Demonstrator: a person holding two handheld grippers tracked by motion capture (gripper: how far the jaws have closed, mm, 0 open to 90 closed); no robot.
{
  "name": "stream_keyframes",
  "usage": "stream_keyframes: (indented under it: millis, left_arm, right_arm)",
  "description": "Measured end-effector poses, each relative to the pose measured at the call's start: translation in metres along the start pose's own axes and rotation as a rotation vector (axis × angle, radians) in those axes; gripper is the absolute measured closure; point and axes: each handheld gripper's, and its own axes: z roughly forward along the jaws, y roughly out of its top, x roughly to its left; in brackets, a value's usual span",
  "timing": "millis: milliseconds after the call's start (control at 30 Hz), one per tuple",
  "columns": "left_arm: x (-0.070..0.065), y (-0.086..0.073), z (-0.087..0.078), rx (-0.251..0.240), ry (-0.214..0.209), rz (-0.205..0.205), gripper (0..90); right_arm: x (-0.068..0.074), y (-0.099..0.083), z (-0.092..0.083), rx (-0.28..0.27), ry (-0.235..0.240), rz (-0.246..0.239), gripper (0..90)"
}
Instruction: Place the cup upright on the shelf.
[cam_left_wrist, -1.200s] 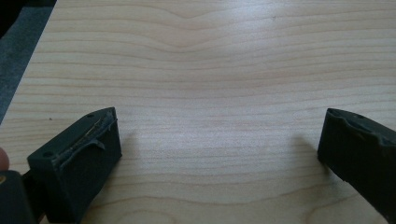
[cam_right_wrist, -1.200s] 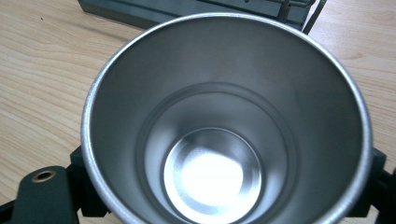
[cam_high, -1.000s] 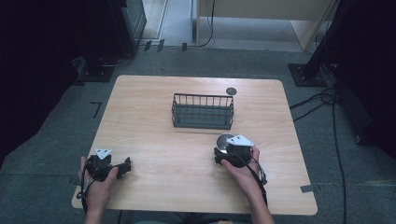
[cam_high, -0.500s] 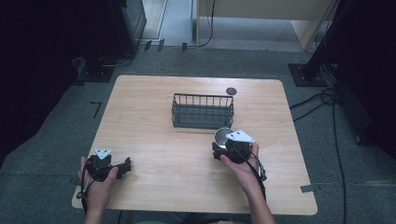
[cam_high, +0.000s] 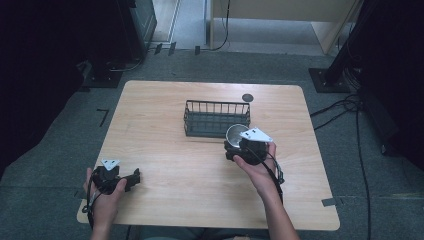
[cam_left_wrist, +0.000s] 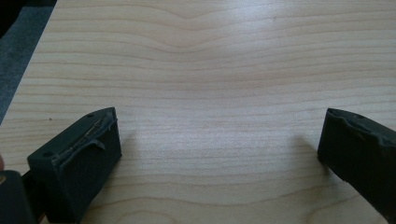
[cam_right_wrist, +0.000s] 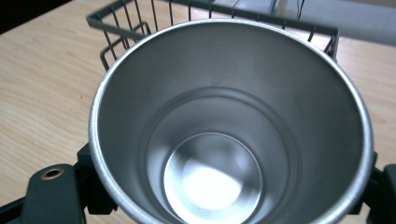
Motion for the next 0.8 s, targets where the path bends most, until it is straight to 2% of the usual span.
stream_keyframes:
  millis: [300,800]
  left_arm:
    - [0.0,0.0,0.0,-0.001,0.0,-0.001,0.0]
    - [0.0,0.0,0.0,-0.001,0.0,-0.002,0.0]
  right_arm:
    - [0.0,0.023,-0.001,-0.048,-0.014,-0.027,17.9]
    - [-0.007,0.058,0.01,-0.09,-0.032,-0.014,18.0]
